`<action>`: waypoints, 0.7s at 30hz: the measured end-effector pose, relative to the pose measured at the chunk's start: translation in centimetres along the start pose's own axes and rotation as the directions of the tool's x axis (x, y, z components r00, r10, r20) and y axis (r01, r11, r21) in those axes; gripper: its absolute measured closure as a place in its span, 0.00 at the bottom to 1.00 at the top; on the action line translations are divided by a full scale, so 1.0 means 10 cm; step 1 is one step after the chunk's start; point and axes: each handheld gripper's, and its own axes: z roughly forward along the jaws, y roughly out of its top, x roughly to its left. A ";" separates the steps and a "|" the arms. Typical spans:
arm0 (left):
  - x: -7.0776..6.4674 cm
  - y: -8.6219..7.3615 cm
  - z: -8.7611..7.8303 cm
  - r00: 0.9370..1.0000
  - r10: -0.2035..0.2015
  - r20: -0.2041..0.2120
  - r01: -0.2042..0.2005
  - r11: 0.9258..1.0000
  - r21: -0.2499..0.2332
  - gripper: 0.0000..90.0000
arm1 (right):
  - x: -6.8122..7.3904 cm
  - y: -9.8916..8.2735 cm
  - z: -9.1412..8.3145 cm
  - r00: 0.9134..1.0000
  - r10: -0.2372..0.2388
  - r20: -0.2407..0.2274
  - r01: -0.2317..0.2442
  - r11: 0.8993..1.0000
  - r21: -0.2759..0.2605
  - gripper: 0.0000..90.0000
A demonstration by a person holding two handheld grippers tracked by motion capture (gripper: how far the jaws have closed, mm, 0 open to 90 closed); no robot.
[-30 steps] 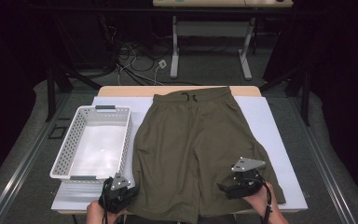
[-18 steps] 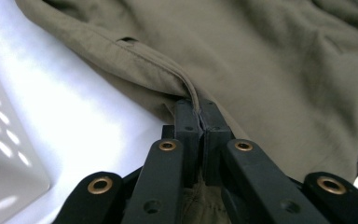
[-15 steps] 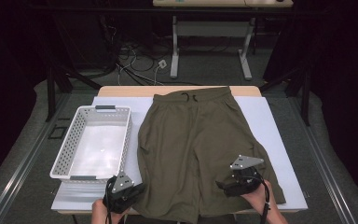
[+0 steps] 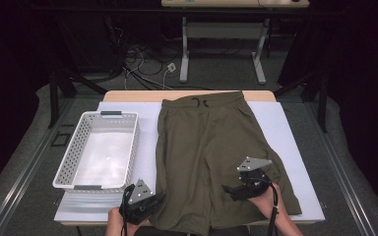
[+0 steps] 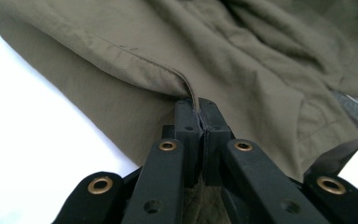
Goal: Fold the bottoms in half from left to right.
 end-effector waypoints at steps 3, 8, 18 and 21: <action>-0.02 0.04 0.03 1.000 -0.001 0.016 0.001 1.000 -0.006 0.97 | 0.01 0.05 0.03 1.000 -0.001 -0.013 0.001 1.000 0.004 0.13; -0.09 0.12 0.11 0.999 0.016 0.040 -0.016 1.000 -0.008 0.97 | 0.02 0.16 0.10 0.999 -0.005 -0.035 0.005 1.000 0.005 0.13; -0.20 0.26 0.28 0.995 0.036 0.091 -0.034 0.999 -0.031 0.97 | 0.09 0.40 0.27 0.998 -0.024 -0.064 0.024 1.000 0.004 0.14; -0.24 0.29 0.33 0.994 0.047 0.101 -0.044 0.999 -0.033 0.97 | 0.10 0.46 0.34 0.998 -0.016 -0.054 0.017 1.000 0.015 0.15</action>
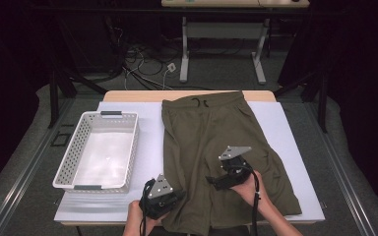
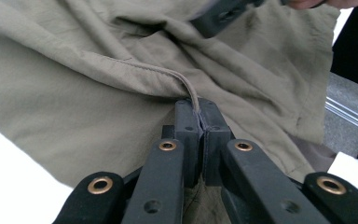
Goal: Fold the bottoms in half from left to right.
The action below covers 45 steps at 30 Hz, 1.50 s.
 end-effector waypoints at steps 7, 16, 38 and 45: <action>-0.07 0.06 0.12 0.999 0.013 0.032 -0.013 1.000 0.004 0.97 | 0.03 0.13 0.11 1.000 -0.012 -0.009 0.012 1.000 -0.004 0.18; -0.10 0.08 0.24 0.999 0.019 0.046 -0.019 1.000 0.009 0.97 | 0.12 0.24 0.17 0.997 0.004 -0.076 -0.007 0.999 -0.032 0.27; -0.08 0.07 0.26 0.997 0.014 0.078 -0.014 1.000 0.000 0.89 | 0.36 0.18 0.28 0.988 0.002 -0.155 0.002 1.000 0.025 0.95; -0.03 0.11 0.07 0.993 0.094 0.069 -0.093 0.996 -0.013 0.48 | 0.28 0.17 0.12 0.991 0.015 -0.133 -0.015 1.000 -0.002 0.97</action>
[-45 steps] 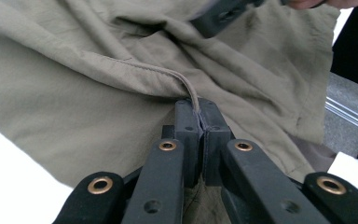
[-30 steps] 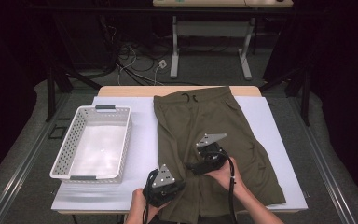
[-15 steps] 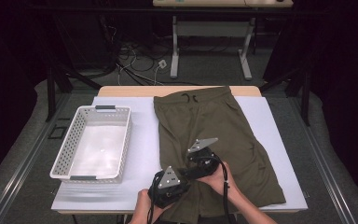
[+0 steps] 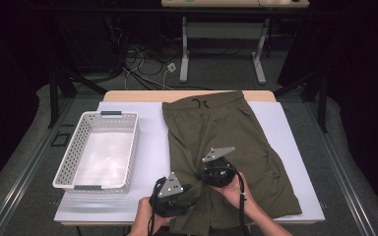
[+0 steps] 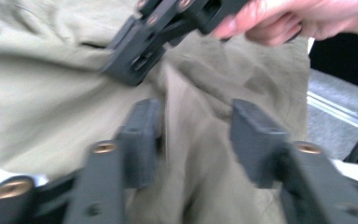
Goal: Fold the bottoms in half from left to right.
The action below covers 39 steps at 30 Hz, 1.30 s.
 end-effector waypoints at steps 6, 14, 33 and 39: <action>0.06 -0.07 -0.15 0.998 0.047 -0.050 -0.044 0.998 0.050 0.27 | -0.11 -0.06 -0.18 0.999 0.042 0.031 -0.041 0.999 -0.034 0.97; 0.18 -0.19 -0.22 0.994 0.022 -0.103 -0.013 0.997 0.082 0.14 | -0.23 -0.13 -0.39 0.995 0.079 0.059 -0.075 0.995 -0.062 0.97; 0.21 -0.33 -0.27 0.990 0.013 -0.139 0.005 0.991 0.132 0.02 | -0.56 -0.45 -0.83 0.971 0.185 0.150 -0.172 0.980 -0.096 0.97; 0.23 -0.37 -0.30 0.988 0.012 -0.151 0.009 0.991 0.136 0.00 | -0.65 -0.57 -0.87 0.958 0.200 0.204 -0.188 0.979 -0.080 0.97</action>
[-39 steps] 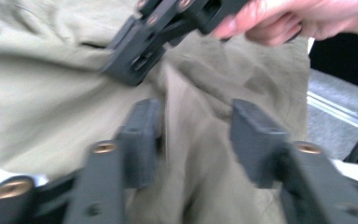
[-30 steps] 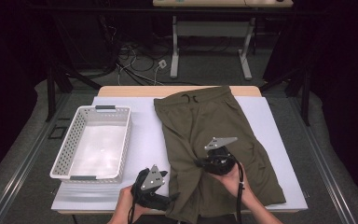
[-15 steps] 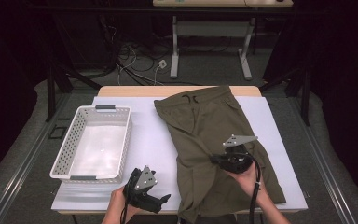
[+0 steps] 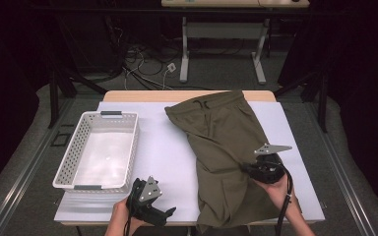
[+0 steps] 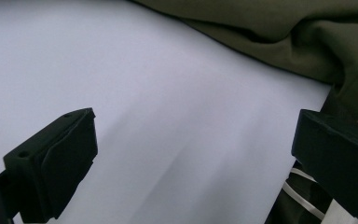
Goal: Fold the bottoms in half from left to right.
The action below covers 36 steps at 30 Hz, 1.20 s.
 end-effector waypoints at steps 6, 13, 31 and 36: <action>0.01 0.00 0.01 1.000 -0.003 -0.001 0.003 1.000 0.005 0.00 | -0.14 -0.09 -0.05 0.998 0.014 0.065 -0.016 1.000 0.016 0.97; -0.02 0.01 0.02 1.000 0.026 -0.016 -0.026 1.000 0.006 0.00 | -0.29 -0.15 -0.10 0.991 0.037 0.131 -0.043 0.998 0.043 0.97; -0.01 0.02 0.07 0.999 0.032 -0.014 -0.032 0.999 0.019 0.00 | -0.40 -0.22 0.14 0.974 -0.033 0.226 0.001 0.990 0.140 0.67; -0.01 0.02 0.07 0.999 0.031 -0.010 -0.031 0.999 0.021 0.00 | -0.30 -0.17 0.04 0.978 -0.045 0.203 0.020 0.992 0.121 0.52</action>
